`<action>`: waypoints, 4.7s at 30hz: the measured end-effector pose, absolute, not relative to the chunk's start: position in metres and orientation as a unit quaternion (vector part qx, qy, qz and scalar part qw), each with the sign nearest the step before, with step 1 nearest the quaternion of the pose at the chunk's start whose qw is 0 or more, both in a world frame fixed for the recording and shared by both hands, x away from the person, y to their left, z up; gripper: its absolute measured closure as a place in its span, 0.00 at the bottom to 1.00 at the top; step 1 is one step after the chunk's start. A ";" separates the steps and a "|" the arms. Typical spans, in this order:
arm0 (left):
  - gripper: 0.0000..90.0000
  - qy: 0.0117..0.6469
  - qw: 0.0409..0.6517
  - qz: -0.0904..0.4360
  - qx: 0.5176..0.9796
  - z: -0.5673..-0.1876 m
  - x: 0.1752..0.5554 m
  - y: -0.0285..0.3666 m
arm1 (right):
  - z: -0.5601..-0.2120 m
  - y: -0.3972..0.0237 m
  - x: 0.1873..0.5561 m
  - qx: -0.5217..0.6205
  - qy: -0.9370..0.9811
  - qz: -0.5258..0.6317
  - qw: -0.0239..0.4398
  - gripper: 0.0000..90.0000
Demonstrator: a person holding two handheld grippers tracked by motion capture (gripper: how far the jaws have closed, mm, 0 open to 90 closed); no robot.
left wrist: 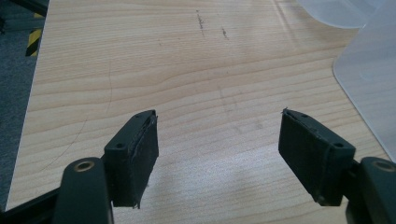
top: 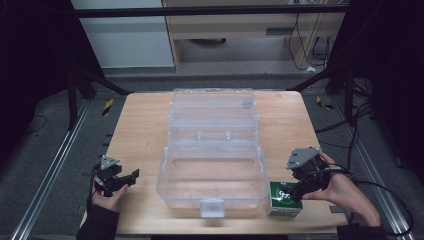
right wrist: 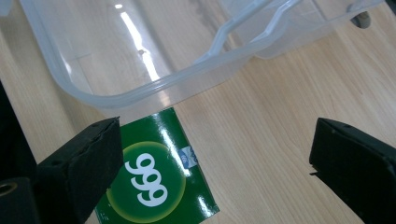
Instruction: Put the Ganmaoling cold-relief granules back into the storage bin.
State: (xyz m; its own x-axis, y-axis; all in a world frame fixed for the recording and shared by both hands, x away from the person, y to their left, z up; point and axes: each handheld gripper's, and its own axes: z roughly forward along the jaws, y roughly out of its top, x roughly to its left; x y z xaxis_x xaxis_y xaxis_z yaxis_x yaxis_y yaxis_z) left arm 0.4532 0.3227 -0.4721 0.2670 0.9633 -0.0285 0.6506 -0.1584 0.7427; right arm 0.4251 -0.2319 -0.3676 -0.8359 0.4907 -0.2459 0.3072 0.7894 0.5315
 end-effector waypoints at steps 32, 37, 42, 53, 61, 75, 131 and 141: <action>0.31 0.552 0.326 0.233 0.731 -0.473 0.454 0.320 | -0.396 -0.214 0.415 0.122 0.977 0.144 0.103 0.02; 0.31 0.553 0.327 0.233 0.730 -0.473 0.454 0.320 | -0.400 -0.215 0.416 0.120 0.978 0.141 0.101 0.02; 0.31 0.552 0.326 0.233 0.731 -0.473 0.454 0.320 | -0.407 -0.216 0.418 0.119 0.979 0.132 0.097 0.02; 0.31 0.553 0.324 0.233 0.731 -0.474 0.454 0.320 | -0.423 -0.216 0.423 0.118 0.982 0.118 0.086 0.02; 0.31 0.553 0.325 0.235 0.731 -0.474 0.454 0.320 | -0.430 -0.216 0.427 0.112 0.984 0.113 0.073 0.04; 0.31 0.552 0.324 0.235 0.731 -0.474 0.454 0.320 | -0.445 -0.216 0.430 0.106 0.988 0.098 0.055 0.09; 0.32 0.554 0.322 0.234 0.731 -0.474 0.454 0.320 | -0.330 -0.224 0.412 0.127 0.971 0.176 0.106 0.18; 0.32 0.554 0.321 0.234 0.732 -0.474 0.455 0.320 | -0.306 -0.201 0.419 0.103 0.971 0.177 0.123 0.18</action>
